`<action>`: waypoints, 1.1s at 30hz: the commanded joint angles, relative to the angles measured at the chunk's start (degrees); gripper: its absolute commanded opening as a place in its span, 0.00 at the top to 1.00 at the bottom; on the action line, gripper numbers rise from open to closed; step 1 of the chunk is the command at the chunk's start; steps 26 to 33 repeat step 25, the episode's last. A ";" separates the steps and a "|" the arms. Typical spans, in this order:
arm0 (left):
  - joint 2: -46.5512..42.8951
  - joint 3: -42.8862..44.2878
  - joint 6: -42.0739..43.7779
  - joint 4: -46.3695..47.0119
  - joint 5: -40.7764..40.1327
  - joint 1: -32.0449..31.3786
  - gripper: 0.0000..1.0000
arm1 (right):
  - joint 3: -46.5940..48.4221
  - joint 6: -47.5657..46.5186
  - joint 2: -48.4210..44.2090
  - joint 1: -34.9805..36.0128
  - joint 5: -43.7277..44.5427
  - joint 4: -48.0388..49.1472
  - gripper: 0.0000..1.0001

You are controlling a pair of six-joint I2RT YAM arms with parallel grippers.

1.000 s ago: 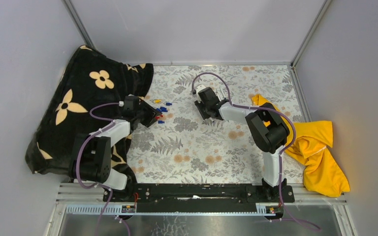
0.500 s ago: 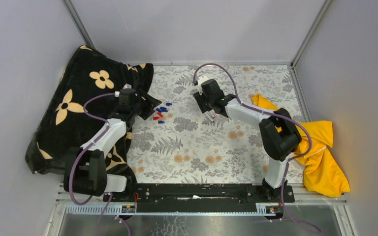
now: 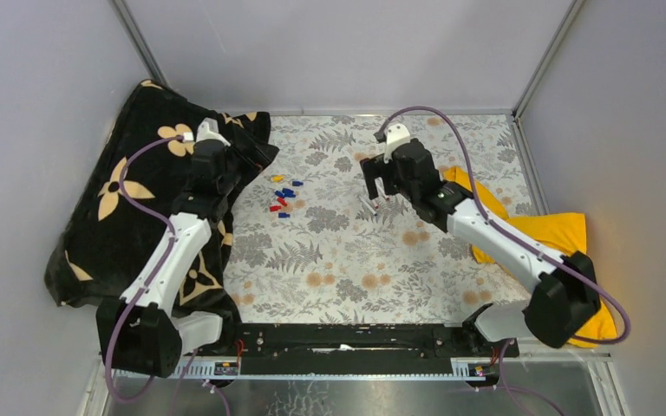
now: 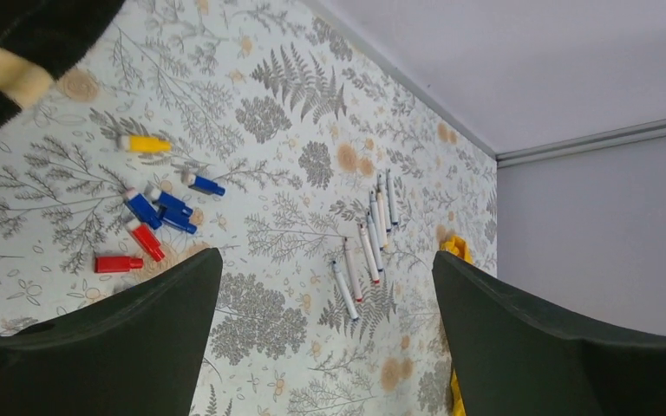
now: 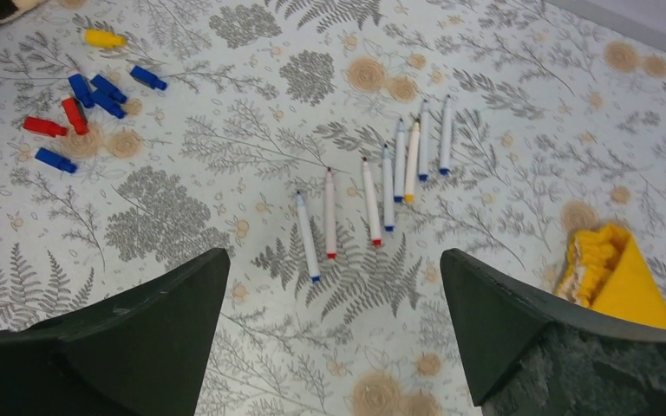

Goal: Open the pen caps

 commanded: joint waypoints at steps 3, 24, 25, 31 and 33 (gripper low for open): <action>-8.33 -2.83 4.00 3.90 -9.23 -0.80 0.01 | -7.22 4.60 -11.31 -0.41 8.17 -0.23 0.00; -16.95 -20.22 12.14 18.07 -33.58 -7.81 0.01 | -21.89 20.87 -20.16 -0.39 31.95 3.80 0.01; -16.90 -20.39 12.41 18.15 -33.71 -7.82 0.01 | -22.02 20.90 -20.05 -0.40 32.58 3.61 0.00; -16.90 -20.39 12.41 18.15 -33.71 -7.82 0.01 | -22.02 20.90 -20.05 -0.40 32.58 3.61 0.00; -16.90 -20.39 12.41 18.15 -33.71 -7.82 0.01 | -22.02 20.90 -20.05 -0.40 32.58 3.61 0.00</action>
